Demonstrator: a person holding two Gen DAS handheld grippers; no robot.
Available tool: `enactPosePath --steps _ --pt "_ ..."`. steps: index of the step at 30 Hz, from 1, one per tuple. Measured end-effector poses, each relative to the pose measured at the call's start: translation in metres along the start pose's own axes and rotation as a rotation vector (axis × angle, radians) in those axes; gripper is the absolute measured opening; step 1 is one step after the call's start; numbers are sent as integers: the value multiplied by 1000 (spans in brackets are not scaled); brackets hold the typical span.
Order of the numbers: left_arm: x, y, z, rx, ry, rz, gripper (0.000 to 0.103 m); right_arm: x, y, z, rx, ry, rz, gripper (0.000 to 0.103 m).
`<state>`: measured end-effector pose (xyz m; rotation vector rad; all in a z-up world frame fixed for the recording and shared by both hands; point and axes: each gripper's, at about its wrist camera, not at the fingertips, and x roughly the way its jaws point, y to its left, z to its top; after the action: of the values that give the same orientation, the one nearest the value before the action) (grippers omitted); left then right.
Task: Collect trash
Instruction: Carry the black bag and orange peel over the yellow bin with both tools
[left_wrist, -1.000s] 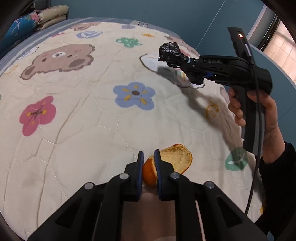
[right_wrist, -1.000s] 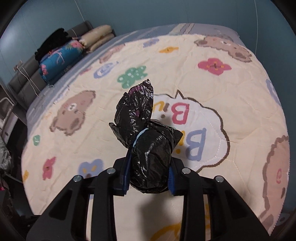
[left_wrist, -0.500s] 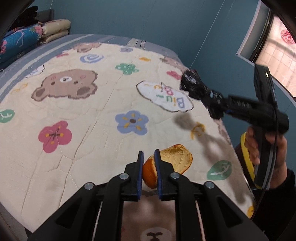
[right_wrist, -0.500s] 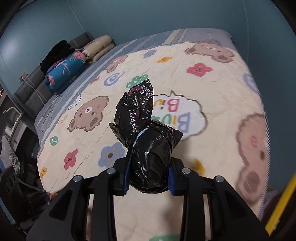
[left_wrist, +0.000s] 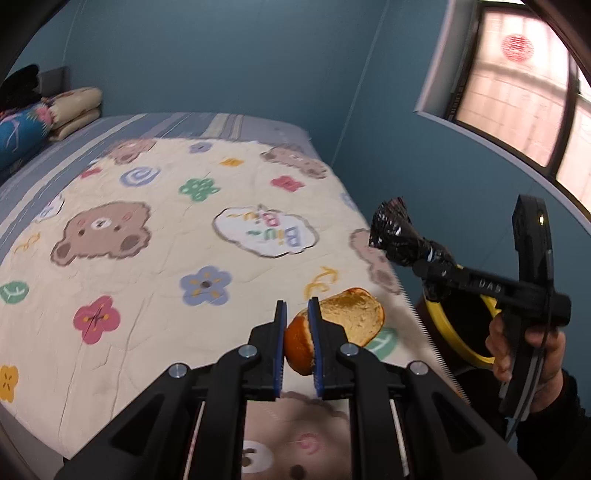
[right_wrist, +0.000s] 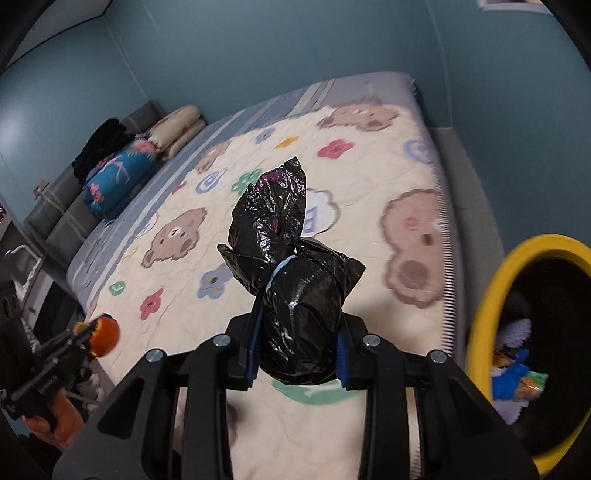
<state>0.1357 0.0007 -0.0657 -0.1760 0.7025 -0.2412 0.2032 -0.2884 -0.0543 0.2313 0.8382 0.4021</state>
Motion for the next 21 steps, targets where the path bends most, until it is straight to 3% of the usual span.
enactPosePath --steps 11,21 --pt "2 -57 16 130 -24 -35 11 -75 -47 -22 110 -95 -58 31" --pt "30 -117 29 237 -3 -98 11 -123 -93 -26 175 -209 -156 31"
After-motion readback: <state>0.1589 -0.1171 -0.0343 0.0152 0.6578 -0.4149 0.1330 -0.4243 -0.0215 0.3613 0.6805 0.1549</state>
